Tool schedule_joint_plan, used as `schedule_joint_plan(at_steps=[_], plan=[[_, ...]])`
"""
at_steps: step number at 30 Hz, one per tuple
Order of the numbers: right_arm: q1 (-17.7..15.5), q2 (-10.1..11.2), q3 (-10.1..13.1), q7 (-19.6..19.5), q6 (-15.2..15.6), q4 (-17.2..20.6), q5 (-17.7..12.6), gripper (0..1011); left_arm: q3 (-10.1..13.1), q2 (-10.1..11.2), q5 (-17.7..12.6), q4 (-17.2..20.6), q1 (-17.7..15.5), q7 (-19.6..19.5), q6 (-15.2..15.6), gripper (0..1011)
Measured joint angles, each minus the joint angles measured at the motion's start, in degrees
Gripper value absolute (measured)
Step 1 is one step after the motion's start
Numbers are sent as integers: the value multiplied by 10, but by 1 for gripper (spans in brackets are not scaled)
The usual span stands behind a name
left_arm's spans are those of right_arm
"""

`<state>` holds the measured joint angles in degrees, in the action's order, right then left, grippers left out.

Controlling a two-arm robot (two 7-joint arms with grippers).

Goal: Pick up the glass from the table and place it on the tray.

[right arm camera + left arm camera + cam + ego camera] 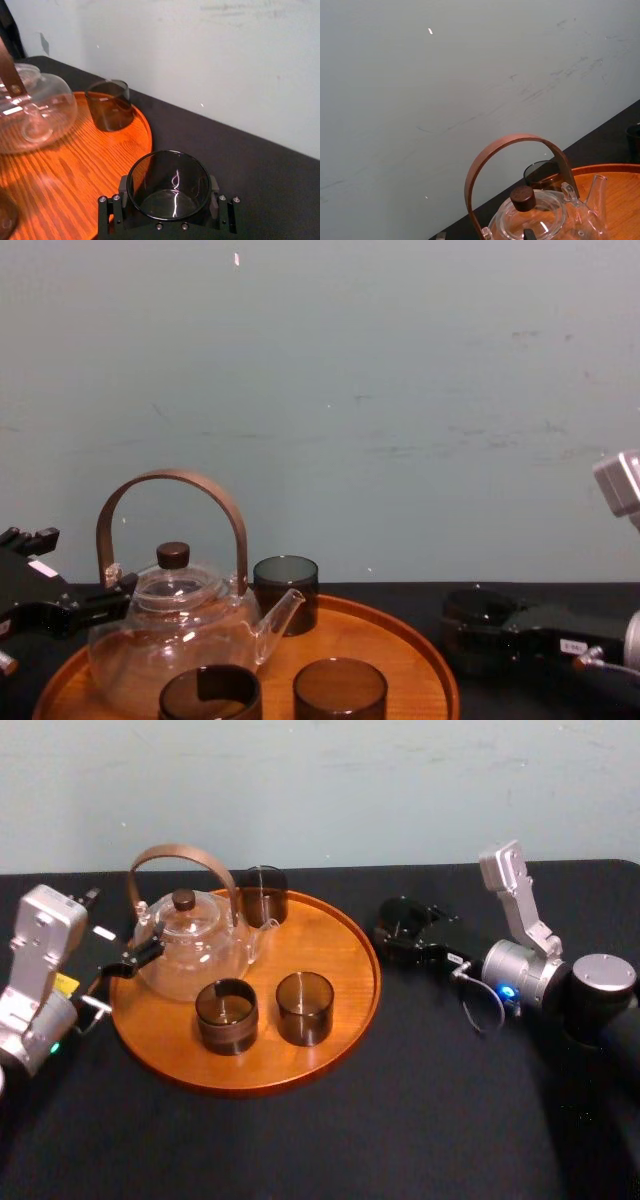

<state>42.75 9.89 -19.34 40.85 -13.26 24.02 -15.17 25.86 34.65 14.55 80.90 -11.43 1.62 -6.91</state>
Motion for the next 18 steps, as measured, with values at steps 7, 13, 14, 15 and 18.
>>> schedule_joint_plan(at_steps=[7, 13, 14, 15, 18], plan=[[-28, 11, 0, 2, 26, 75, -2, 907, 0, 0, 0, 0, 0, 0, 0, 1001], [-37, 14, -8, 3, 36, 108, -4, 907, 0, 0, 0, 0, 0, 0, 0, 1001], [-37, 14, -10, 3, 36, 109, -5, 907, 0, 0, 0, 0, 0, 0, 0, 1001], [-36, 13, -11, 4, 36, 109, -5, 907, 0, 0, 0, 0, 0, 0, 0, 1001], [-31, 8, -17, 8, 34, 103, -7, 907, 0, 0, 0, 0, 0, 0, 0, 1001]])
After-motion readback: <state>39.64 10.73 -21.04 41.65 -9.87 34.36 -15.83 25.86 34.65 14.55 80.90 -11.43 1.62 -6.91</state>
